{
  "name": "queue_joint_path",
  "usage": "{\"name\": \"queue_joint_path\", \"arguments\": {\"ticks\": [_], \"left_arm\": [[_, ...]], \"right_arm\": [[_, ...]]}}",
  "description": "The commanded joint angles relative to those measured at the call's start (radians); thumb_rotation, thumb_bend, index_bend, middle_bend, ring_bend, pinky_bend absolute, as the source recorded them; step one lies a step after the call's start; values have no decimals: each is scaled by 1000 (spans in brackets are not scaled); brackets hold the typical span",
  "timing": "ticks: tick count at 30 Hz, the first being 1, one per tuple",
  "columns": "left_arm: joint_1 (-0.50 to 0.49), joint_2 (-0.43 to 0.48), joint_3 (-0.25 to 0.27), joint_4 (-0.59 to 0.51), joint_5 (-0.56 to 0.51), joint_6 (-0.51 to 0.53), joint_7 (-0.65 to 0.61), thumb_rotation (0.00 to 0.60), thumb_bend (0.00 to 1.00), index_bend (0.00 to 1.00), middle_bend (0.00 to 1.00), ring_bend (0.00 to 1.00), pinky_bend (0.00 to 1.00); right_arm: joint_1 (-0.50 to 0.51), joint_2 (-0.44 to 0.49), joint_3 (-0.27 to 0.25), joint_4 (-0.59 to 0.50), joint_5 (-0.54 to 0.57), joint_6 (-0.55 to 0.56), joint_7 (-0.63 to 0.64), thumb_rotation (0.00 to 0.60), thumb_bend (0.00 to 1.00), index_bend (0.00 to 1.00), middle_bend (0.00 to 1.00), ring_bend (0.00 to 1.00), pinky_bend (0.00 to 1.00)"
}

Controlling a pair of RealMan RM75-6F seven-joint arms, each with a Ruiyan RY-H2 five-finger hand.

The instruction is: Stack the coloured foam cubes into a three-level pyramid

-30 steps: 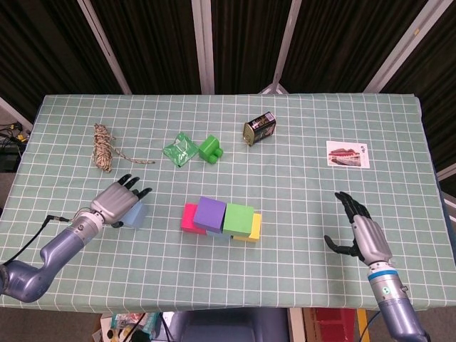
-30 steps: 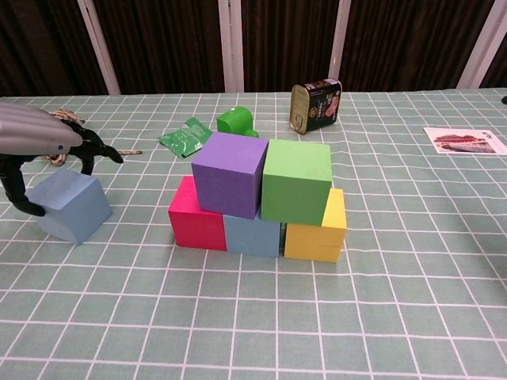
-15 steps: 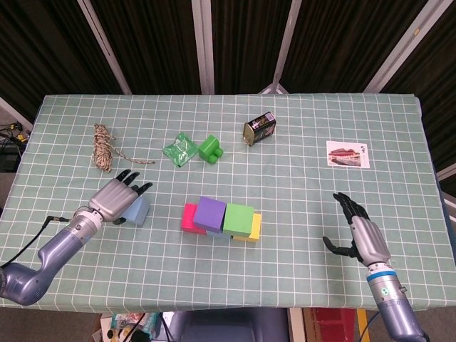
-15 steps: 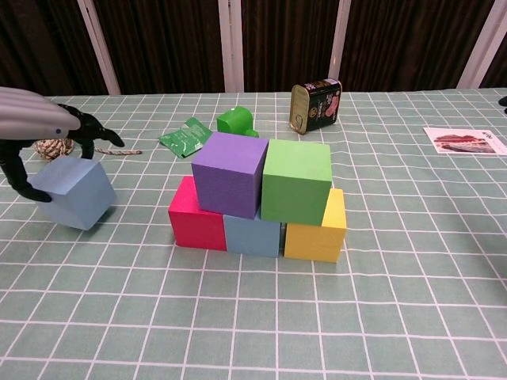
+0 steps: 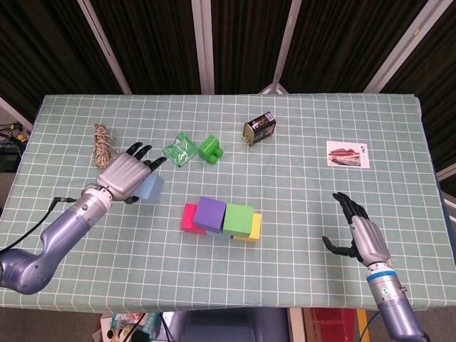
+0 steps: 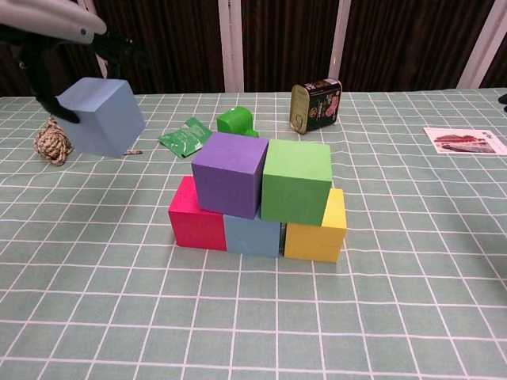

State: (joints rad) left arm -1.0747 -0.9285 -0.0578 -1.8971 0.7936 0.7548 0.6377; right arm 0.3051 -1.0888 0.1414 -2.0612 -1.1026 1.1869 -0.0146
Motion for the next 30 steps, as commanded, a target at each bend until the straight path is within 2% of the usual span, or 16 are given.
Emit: {"name": "queue_joint_path", "arguments": {"ticks": [1, 6, 15, 23, 30], "left_arm": [[-105, 33, -39, -36, -129, -33, 55, 600, 337, 10, 385, 0, 0], [-227, 20, -54, -49, -282, -41, 104, 600, 337, 5, 385, 0, 0], [-447, -45, -38, -61, -573, 2, 205, 600, 336, 3, 388, 0, 0], [-584, -120, -43, -58, -745, 41, 240, 600, 336, 1, 399, 0, 0], [-674, -167, -53, -48, -850, 52, 261, 600, 337, 0, 401, 0, 0]], "right_arm": [[0, 1, 1, 0, 1, 0, 2, 600, 346, 0, 0, 0, 0], [1, 4, 6, -2, 4, 0, 8, 600, 346, 0, 0, 0, 0], [2, 11, 14, 0, 12, -6, 26, 600, 346, 0, 0, 0, 0], [2, 15, 21, 8, 22, -10, 43, 600, 346, 0, 0, 0, 0], [5, 14, 24, 21, 36, -18, 50, 600, 346, 0, 0, 0, 0]]}}
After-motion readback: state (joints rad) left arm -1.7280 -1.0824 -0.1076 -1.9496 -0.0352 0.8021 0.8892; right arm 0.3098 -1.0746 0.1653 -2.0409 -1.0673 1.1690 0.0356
